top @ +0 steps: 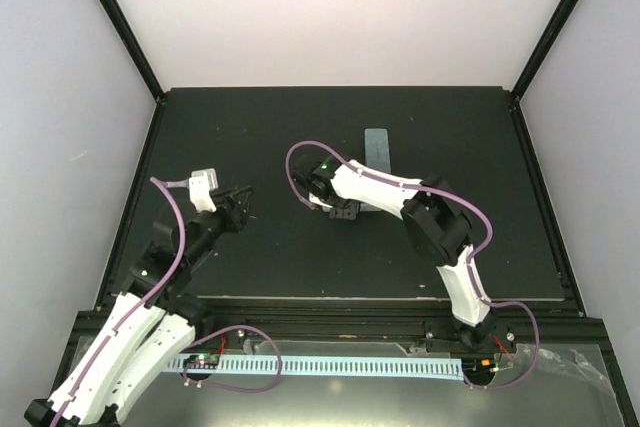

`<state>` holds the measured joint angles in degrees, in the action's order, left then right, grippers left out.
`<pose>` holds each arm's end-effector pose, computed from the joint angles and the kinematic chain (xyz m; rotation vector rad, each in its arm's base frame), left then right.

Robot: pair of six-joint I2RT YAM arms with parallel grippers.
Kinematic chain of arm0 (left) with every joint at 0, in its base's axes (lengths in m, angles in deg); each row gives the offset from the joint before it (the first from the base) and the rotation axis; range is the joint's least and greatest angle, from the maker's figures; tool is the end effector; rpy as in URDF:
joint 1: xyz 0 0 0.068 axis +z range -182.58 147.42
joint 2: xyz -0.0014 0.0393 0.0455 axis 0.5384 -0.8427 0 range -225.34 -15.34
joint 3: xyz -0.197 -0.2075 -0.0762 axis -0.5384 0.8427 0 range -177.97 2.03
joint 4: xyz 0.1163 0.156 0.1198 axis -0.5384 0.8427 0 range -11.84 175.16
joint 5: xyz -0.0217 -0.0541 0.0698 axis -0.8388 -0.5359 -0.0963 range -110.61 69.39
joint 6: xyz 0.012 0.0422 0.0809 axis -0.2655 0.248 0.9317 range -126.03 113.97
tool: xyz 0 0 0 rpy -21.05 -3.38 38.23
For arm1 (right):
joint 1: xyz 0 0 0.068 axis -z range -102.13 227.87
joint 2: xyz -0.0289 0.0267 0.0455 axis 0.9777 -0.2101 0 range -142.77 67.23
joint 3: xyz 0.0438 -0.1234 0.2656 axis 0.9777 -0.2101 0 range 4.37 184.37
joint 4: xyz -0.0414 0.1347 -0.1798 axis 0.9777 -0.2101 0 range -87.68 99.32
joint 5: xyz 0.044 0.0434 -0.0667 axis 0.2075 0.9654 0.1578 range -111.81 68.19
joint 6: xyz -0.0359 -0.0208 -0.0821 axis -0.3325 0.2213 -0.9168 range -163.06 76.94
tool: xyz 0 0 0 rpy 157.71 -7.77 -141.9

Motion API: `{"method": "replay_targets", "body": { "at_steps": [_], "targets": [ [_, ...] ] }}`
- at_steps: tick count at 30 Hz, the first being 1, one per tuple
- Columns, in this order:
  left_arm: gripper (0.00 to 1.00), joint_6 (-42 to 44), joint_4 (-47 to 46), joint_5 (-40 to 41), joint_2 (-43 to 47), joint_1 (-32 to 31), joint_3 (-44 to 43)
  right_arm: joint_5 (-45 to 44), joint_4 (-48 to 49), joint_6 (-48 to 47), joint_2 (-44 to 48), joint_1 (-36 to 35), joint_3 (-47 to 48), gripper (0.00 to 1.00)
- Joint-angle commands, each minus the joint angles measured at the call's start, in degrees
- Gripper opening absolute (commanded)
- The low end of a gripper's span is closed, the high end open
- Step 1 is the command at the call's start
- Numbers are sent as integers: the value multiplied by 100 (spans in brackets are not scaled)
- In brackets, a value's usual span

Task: Organize the sunglasses
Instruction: Place the sunglasses in the sunglasses case.

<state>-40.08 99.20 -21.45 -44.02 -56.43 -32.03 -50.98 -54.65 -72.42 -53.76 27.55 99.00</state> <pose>0.1103 -0.0501 0.2888 -0.1587 1.8991 -0.7117 0.2747 0.2682 0.1750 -1.8979 2.2711 -0.7588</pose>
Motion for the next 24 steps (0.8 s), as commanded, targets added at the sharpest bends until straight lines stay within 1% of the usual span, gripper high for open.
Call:
{"method": "replay_targets", "body": {
  "at_steps": [1, 11, 13, 15, 18, 24],
  "targets": [
    [49, 77, 4, -219, -33, 4, 37, 120, -236, 155, -206, 82, 310, 7],
    [49, 88, -23, -243, -37, 3, 102, 210, -401, 200, -300, 103, 432, 9],
    [49, 89, -21, -258, -46, 2, 108, 252, -427, 177, -298, 102, 459, 11],
    [49, 95, -25, -265, -49, 4, 110, 330, -459, 147, -291, 105, 477, 16],
    [49, 108, -21, -288, -64, 1, 115, 341, -442, 114, -284, 108, 477, 20],
    [49, 125, -21, -353, -107, 4, 128, 99, -318, 139, -283, 165, 478, 22]
  ]
}}
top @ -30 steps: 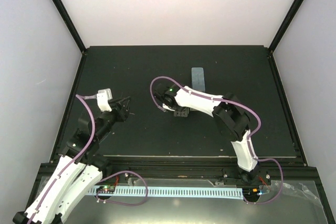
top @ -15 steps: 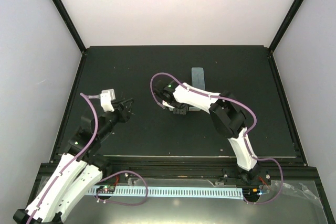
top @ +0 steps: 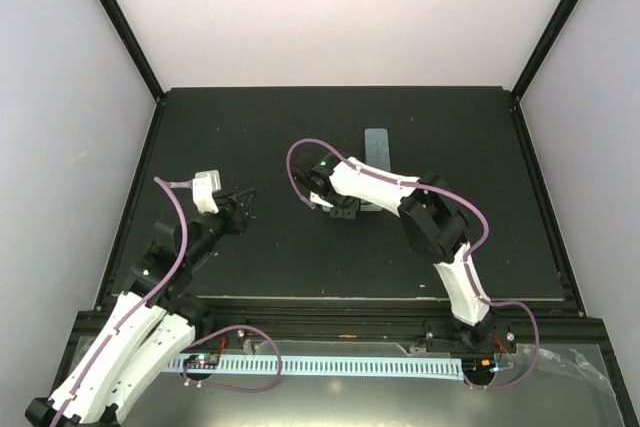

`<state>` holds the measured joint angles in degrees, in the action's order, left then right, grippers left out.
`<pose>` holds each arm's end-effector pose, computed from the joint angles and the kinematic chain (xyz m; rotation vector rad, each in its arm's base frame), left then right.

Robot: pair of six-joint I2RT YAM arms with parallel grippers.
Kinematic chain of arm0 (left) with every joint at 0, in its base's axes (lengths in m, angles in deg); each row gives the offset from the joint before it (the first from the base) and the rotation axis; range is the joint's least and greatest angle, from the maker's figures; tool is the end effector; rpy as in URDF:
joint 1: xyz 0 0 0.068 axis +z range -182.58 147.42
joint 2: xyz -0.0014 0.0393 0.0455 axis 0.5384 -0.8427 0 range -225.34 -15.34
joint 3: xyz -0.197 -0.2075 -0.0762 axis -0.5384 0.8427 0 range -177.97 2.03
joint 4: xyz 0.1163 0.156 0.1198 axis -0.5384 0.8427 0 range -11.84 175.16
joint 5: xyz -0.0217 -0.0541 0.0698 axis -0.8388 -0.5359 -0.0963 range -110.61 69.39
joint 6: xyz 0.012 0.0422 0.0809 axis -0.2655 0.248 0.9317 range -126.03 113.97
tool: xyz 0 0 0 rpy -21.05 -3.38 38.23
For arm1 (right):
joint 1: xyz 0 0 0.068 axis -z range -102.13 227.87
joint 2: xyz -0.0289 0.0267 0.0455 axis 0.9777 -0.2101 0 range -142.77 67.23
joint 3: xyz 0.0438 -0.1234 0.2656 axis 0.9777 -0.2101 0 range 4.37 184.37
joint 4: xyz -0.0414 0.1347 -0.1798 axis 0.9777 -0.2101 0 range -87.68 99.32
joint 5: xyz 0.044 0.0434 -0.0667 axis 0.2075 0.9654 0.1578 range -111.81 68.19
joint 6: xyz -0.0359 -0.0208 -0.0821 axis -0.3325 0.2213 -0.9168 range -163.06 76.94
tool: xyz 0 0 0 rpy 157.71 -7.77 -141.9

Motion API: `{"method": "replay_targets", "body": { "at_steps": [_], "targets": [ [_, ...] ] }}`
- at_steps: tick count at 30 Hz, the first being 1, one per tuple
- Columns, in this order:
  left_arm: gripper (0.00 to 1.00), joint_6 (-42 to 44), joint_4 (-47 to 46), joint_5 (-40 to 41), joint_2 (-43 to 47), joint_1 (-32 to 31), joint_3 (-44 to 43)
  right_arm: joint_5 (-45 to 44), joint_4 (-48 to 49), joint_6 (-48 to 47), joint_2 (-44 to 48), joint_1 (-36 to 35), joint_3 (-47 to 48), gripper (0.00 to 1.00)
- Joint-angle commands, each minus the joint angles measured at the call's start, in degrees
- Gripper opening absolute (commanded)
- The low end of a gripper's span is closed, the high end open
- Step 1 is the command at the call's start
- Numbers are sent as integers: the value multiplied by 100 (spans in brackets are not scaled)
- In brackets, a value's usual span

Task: Organize the sunglasses
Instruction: Place the sunglasses in the sunglasses case.

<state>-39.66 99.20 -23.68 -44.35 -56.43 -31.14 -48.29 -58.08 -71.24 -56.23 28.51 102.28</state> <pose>0.1103 -0.0536 0.2827 -0.1263 1.9283 -0.7343 0.2794 0.2690 0.1698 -1.9077 2.3459 -0.7136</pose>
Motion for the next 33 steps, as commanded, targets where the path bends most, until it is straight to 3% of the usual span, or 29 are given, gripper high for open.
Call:
{"method": "replay_targets", "body": {
  "at_steps": [1, 13, 33],
  "targets": [
    [49, 84, -22, -146, -80, 4, 38, -211, 31, 30, -26, 84, 150, 23],
    [49, 66, -60, -279, -155, 4, 32, -664, 271, 213, 157, 249, 92, 27],
    [50, 31, -313, -683, -851, -2, -11, -375, 741, 162, 639, 311, -478, 43]
  ]
}}
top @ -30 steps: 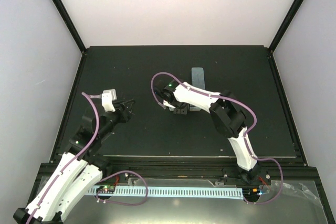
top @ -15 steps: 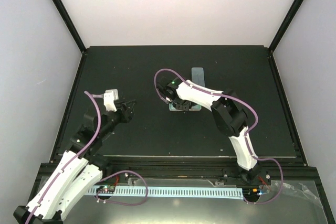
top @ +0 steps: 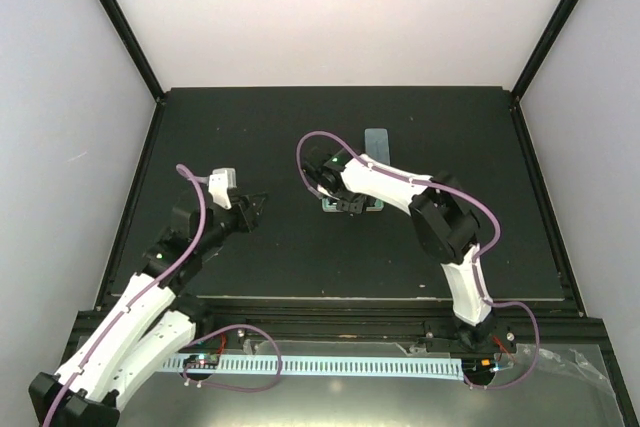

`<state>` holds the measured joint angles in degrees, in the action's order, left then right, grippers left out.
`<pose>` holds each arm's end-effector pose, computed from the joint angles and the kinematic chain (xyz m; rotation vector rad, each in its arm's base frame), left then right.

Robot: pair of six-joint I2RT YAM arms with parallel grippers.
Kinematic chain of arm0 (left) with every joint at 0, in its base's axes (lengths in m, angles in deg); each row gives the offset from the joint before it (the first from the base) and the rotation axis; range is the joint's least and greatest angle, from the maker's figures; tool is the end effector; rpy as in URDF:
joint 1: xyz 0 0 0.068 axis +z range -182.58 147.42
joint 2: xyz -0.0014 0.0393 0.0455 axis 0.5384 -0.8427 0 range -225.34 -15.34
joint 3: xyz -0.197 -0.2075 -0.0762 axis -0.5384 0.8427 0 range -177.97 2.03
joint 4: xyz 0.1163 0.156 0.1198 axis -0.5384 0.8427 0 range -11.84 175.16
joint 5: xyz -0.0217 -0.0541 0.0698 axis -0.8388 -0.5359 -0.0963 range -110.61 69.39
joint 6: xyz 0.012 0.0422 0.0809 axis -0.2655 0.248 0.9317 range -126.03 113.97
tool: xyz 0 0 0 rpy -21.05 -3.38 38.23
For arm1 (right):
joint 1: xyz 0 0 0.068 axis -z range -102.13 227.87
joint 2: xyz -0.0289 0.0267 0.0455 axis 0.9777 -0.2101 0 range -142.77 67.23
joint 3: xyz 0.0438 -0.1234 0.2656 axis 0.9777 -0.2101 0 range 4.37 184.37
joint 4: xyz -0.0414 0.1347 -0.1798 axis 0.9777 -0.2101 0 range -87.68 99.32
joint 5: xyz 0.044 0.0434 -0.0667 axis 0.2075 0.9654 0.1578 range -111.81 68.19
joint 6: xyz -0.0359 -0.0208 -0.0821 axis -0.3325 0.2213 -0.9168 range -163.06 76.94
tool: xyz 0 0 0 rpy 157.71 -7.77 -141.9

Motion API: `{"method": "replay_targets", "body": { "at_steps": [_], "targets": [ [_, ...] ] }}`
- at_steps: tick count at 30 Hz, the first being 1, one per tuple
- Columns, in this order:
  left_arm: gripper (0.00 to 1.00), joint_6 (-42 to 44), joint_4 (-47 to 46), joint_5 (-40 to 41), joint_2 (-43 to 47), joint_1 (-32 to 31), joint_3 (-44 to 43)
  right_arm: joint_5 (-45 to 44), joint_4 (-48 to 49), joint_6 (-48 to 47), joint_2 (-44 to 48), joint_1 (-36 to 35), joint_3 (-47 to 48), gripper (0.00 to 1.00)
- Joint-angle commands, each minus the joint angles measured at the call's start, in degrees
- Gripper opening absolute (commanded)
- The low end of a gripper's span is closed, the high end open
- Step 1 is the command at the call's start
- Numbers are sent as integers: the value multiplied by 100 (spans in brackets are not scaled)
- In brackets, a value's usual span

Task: Organize the sunglasses
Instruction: Place the sunglasses in the sunglasses case, then close the sunglasses case at the center of the board.

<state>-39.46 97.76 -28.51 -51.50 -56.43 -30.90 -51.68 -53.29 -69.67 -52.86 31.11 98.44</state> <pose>0.1268 -0.0685 0.2710 -0.0773 2.0494 -0.7762 0.2920 0.2505 0.1791 -1.7435 2.3559 -0.7635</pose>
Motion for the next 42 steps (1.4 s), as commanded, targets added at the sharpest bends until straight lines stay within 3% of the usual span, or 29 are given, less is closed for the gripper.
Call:
{"method": "replay_targets", "body": {
  "at_steps": [1, 6, 10, 12, 16, 19, 26, 32, 36, 42],
  "targets": [
    [50, 14, -167, -215, -165, 0, -45, -34, 317, 13, 339, 66, -109, 43],
    [50, 21, -250, -286, -319, 2, -19, 224, 643, 61, 750, 72, -267, 43],
    [50, 31, -480, -529, -530, -5, 67, 732, 1411, 483, 1608, 73, -716, 44],
    [52, 62, -676, -755, -699, -12, 139, 834, 2119, 920, 2169, 85, -1184, 47],
    [55, 83, -1179, -1096, -1177, -54, 296, 736, 3467, 2354, 3191, 296, -2085, 61],
    [52, 91, -1465, -1187, -1734, -167, 360, 1070, 3763, 3485, 3453, 808, -2322, 58],
    [42, -209, -2469, -766, -3004, -812, 526, 1757, 4075, 4142, 2819, 1467, -2235, 54],
    [31, -521, -3543, -354, -4425, -1355, 352, 2223, 4043, 4197, 1971, 1565, -1641, 52],
    [17, -810, -3528, 515, -5081, -1729, 37, 2181, 4074, 4313, 1689, 1565, -1612, 51],
    [12, -1081, -3915, 996, -5751, -1925, -192, 2392, 4168, 4236, 1613, 1565, -1889, 51]
  ]
}}
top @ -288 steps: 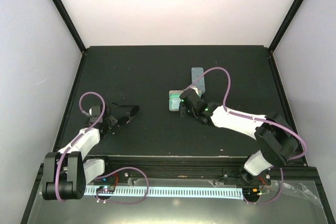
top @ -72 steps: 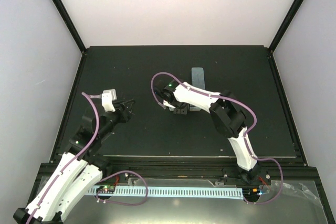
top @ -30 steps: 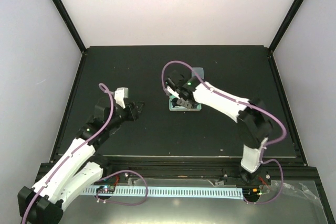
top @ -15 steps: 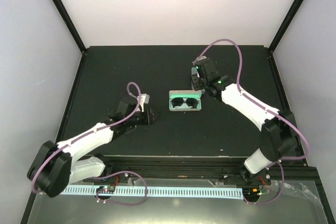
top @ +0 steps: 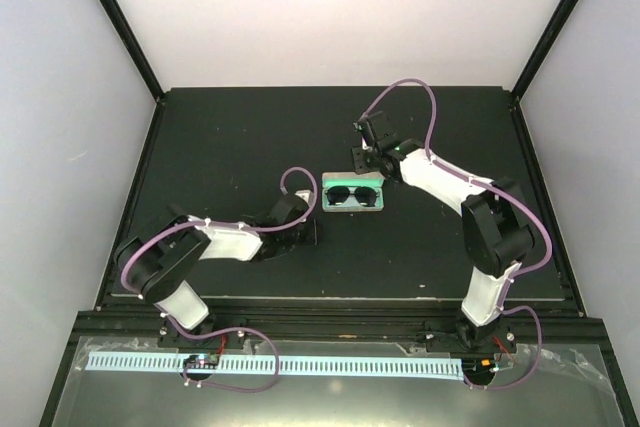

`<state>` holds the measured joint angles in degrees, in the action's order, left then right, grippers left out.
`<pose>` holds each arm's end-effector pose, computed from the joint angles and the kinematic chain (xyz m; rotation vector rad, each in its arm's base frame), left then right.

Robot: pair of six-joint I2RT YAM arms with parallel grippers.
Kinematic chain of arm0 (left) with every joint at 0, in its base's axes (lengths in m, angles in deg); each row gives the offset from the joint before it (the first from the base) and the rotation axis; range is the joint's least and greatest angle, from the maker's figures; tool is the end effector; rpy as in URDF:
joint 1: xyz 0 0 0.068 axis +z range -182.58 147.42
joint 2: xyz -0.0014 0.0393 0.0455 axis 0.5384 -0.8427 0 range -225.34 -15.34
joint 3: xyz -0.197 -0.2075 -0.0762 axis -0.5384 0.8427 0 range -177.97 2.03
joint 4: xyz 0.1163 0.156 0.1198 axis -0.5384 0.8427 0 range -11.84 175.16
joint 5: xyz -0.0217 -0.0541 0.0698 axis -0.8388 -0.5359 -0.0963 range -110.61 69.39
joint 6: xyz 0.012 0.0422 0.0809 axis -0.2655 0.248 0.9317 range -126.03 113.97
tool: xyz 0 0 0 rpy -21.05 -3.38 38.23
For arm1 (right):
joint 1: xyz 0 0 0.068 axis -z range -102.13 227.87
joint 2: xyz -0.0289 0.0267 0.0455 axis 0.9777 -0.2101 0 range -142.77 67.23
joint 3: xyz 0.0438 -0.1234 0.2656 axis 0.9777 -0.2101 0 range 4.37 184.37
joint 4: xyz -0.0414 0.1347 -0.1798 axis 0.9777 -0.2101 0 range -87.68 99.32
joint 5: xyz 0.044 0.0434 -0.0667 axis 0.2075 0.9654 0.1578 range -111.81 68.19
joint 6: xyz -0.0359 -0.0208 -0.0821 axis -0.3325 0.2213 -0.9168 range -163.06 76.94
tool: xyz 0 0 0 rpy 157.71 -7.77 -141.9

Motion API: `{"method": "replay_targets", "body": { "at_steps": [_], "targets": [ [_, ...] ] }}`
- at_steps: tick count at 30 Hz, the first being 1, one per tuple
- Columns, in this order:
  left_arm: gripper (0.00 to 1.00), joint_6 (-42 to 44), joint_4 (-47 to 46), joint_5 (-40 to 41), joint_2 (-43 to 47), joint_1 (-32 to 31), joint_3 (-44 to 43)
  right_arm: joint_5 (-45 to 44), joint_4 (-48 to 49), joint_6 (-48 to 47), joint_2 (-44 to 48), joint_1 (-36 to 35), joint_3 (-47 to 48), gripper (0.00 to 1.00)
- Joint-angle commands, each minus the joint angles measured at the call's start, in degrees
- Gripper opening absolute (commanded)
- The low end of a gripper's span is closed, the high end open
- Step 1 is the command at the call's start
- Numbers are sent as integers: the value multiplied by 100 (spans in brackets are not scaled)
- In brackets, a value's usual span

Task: Organize the sunglasses
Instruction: Close the sunglasses case at the center of the board.

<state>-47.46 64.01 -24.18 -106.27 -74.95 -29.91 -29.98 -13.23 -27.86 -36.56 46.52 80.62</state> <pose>0.2145 -0.2026 0.1425 0.0529 2.4914 -0.7498 0.3495 0.1992 0.2301 -0.2803 2.4260 0.1901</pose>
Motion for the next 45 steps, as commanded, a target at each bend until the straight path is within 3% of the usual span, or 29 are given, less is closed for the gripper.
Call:
{"method": "replay_targets", "body": {
  "at_steps": [1, 17, 32, 45],
  "targets": [
    [11, -293, -594, 586, -342, -82, -333, 262, 179, 60, -26, 24, -140, 51],
    [8, -458, 14, 1043, -1225, -117, -1141, 602, 153, 36, 105, -82, -674, 50],
    [8, -539, 12, 919, -1493, -135, -1227, 379, 423, 586, 549, -603, -1526, 48],
    [8, -612, -1, 878, -1370, -140, -1120, 266, 555, 808, 608, -877, -1716, 43]
  ]
}}
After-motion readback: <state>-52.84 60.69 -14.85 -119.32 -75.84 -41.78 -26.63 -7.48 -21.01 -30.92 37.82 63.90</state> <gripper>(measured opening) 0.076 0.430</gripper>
